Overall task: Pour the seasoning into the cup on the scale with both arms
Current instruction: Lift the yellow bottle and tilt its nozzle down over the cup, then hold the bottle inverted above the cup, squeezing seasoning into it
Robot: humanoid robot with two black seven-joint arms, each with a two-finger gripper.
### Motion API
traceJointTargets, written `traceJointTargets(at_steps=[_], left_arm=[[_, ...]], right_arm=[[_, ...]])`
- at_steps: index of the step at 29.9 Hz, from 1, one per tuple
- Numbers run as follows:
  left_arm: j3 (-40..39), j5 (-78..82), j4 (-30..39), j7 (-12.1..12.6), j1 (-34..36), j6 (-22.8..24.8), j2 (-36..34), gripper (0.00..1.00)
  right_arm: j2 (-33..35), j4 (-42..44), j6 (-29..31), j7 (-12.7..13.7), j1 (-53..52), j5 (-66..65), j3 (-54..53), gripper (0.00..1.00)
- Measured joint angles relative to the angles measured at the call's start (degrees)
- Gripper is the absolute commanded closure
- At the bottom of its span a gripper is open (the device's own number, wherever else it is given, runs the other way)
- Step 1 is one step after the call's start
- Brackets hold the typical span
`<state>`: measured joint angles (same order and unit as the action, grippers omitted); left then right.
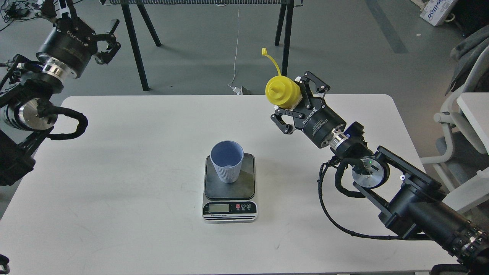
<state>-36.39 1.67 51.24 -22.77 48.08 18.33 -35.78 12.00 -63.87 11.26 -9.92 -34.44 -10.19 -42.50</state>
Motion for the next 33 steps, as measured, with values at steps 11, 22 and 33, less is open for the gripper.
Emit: traceJointTargets(at_steps=[11,22,33], left_arm=[[0.0,0.0,0.0,0.0,-0.1,0.1,0.5,0.0],[-0.1,0.0,0.0,0.0,-0.1,0.2,0.3,0.0],[-0.6,-0.1,0.0,-0.4,-0.1,0.6,0.1,0.0]], right_arm=[[-1.8,-0.4,-11.5,3.2,-4.3,-24.1,6.7,0.62],[-1.2,0.2,-16.2,3.9,-18.1,-31.7,22.4,0.62],[-1.0,2.2,-19.5,5.5,-24.8,-43.5,33.7,0.62]])
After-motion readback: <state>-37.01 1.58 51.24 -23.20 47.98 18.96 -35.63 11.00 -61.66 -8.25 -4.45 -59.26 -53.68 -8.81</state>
